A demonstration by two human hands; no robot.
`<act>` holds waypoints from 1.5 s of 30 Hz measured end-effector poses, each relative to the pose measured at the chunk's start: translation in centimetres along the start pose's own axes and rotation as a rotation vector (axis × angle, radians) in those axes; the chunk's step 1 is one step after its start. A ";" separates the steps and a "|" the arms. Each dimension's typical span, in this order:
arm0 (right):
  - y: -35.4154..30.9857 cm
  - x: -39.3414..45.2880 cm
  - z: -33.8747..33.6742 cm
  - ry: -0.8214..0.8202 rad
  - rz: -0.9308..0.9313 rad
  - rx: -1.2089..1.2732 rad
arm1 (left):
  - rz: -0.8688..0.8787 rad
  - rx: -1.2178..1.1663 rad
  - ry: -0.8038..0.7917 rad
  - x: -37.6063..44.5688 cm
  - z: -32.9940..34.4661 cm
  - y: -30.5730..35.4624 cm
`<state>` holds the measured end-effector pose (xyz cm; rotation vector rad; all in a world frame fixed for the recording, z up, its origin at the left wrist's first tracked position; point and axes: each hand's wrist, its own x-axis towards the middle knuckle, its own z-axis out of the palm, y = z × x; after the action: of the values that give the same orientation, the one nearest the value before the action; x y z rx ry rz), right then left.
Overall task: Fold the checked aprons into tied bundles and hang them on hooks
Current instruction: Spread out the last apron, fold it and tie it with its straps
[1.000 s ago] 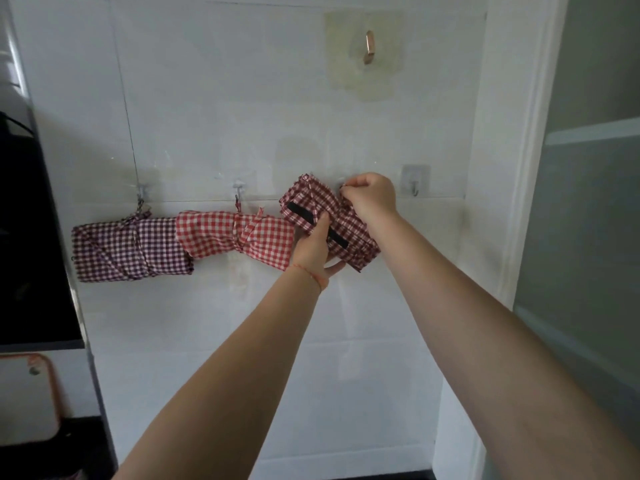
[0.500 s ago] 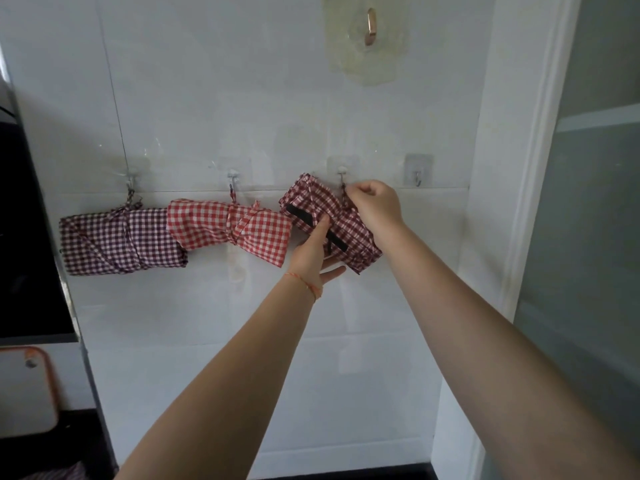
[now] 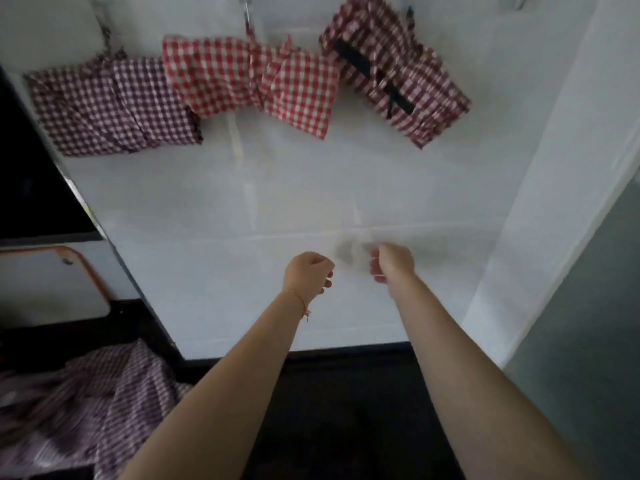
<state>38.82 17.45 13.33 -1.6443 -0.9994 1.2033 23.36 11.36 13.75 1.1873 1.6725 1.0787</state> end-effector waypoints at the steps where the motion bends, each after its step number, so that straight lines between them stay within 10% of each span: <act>1: 1.7 -0.9 1.9 -0.119 0.052 -0.066 | -0.029 0.041 0.008 0.3 -0.6 -2.1; 13: 20.9 -8.9 25.8 -0.467 0.422 -0.540 | -0.459 0.573 0.193 -3.8 -19.2 -29.4; 20: 27.3 -12.0 32.4 -0.448 0.315 -0.828 | -0.621 0.727 -0.081 -5.4 -26.1 -36.2; 29: 25.0 -11.8 28.9 -0.460 0.205 -0.897 | -0.396 1.086 -0.147 -5.2 -26.0 -37.9; 37: 21.1 -9.3 18.5 -0.576 0.388 -0.999 | -0.093 0.755 -0.120 -4.4 -21.9 -32.1; 45: 21.1 -6.2 10.1 0.365 -0.076 -0.764 | -0.102 0.465 -0.157 -3.2 -13.3 -24.9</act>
<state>30.18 6.53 -6.51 -2.2707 -1.3520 0.4349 4.83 0.89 -5.10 1.4141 1.8913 0.5289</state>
